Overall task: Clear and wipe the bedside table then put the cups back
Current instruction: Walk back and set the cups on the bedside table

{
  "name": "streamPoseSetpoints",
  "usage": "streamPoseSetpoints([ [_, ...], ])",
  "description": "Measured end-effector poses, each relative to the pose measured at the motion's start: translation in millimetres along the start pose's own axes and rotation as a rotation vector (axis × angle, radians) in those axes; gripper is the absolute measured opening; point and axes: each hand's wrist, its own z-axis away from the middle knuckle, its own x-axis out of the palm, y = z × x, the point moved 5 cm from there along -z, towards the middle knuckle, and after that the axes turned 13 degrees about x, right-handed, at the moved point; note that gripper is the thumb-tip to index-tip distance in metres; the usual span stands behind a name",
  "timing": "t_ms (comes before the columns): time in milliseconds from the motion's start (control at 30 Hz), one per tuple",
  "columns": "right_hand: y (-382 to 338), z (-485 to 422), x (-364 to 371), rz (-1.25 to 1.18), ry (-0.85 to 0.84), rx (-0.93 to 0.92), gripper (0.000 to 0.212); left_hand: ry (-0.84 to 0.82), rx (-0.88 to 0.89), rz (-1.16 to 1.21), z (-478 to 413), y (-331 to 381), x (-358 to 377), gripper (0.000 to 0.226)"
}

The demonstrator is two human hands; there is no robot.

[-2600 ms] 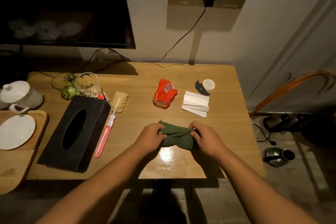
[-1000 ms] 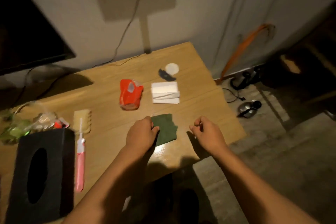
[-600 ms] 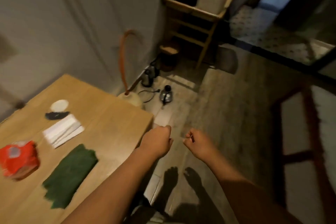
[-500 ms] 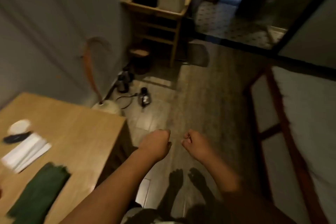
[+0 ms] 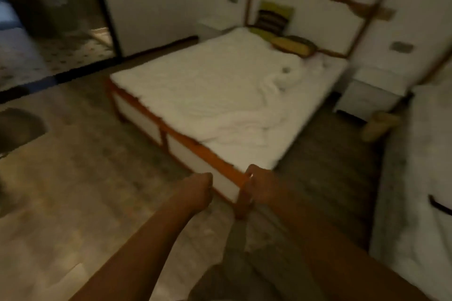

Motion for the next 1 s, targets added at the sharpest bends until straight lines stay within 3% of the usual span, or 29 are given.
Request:
streamPoseSetpoints([
  [133, 127, -10, -95, -0.024, 0.170, 0.205, 0.027, -0.150, 0.288, -0.046, -127, 116, 24, 0.021],
  [367, 241, -43, -172, -0.150, 0.249, 0.534, 0.028, -0.244, 0.477, -0.008, -266, 218, 47, 0.023],
  [567, 310, -146, -238, -0.187, 0.273, 0.605, 0.006, -0.291, 0.531, 0.086, -426, 265, 62, 0.017],
  [733, 339, -251, -295, -0.232, 0.286, 0.676, 0.028, -0.314, 0.583, 0.103, -559, 288, 64, 0.021],
  [1000, 382, -374, -385, -0.250, 0.260, 0.682, 0.025, -0.357, 0.626, 0.076, -717, 334, 51, 0.028],
])
